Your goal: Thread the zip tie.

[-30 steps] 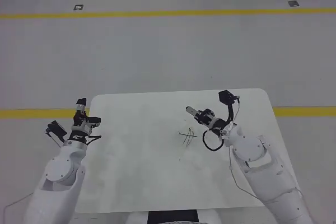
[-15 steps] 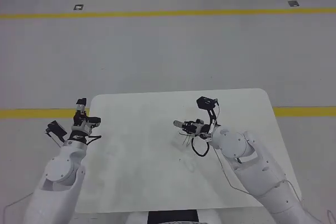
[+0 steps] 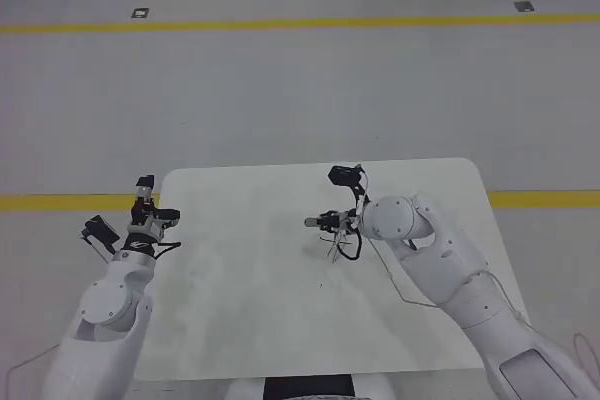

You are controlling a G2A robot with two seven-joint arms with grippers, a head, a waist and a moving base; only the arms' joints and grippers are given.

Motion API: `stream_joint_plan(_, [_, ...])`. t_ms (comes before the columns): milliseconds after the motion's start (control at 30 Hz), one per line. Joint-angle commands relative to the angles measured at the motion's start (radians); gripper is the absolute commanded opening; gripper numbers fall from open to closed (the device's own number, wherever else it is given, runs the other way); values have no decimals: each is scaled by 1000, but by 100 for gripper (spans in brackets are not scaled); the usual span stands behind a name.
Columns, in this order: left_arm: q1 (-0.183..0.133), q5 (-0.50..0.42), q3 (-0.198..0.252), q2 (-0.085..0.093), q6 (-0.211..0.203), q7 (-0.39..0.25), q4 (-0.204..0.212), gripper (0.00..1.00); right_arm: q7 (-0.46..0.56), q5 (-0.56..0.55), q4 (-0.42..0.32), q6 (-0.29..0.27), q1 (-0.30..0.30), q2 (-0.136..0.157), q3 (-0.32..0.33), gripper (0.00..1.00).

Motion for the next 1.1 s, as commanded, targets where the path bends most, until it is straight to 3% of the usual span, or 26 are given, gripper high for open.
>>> stream_joint_plan(0, [0,0,0,0,0,0,0,100,-2,1,-5,0,-2,1,1,100])
stream_joint_plan(333, [0,0,0,0,0,0,0,100,-2,-31,0,-3,-3,0,-18,100])
stream_joint_plan(533, [0,0,0,0,0,0,0,100,89,-126,39,0,66,-19,-96,100])
stream_joint_plan(733, [0,0,0,0,0,0,0,100,172,-105,126,0,128,-53,-149,100])
stream_joint_plan(1067, [0,0,0,0,0,0,0,100,162,-103,132,0,133,-57,-152,100])
